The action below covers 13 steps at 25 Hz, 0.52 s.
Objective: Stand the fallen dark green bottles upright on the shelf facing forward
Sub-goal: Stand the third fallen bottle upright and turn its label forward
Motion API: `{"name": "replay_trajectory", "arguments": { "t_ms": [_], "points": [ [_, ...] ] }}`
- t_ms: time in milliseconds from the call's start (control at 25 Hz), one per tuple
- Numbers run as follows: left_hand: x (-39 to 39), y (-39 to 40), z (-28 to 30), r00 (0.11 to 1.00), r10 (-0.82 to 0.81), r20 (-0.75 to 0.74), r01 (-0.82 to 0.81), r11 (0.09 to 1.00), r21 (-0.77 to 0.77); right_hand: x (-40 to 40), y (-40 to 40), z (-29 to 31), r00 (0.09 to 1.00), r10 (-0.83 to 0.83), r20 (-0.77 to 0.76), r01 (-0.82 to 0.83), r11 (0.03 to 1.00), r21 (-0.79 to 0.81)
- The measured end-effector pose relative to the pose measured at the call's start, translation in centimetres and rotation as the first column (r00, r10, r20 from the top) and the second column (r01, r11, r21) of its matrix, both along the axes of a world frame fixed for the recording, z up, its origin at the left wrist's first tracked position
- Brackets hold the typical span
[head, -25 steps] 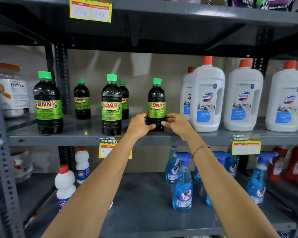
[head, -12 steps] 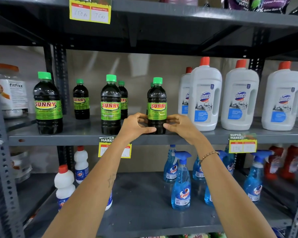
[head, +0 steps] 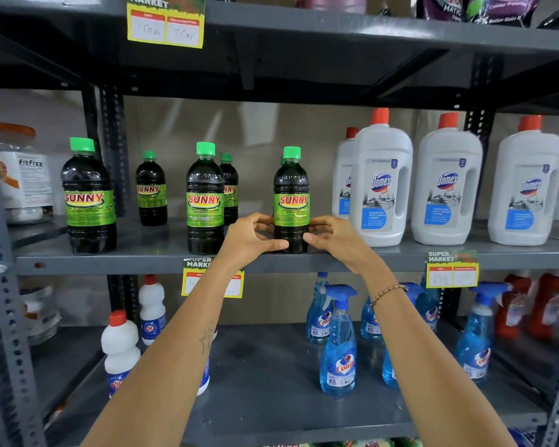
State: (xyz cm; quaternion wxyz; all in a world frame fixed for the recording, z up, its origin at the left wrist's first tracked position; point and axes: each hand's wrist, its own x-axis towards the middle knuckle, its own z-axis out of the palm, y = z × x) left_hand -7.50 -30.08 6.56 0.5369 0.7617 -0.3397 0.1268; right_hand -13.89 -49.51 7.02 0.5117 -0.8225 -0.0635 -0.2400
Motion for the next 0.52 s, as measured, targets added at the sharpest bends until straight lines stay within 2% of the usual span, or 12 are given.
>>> {"name": "replay_trajectory", "arguments": {
  "t_ms": [440,520],
  "points": [
    [-0.8,-0.1,0.1,0.995,0.089,0.038,-0.09,0.996,0.029,-0.5,0.0,0.0,1.0,0.004,-0.011,-0.004,1.0,-0.014],
    [-1.2,0.0,-0.3,0.986,0.153,0.067,-0.154,0.988,0.001,-0.7,0.3,-0.3,0.996,-0.088,0.009,0.088,0.996,0.03]
  ]
}}
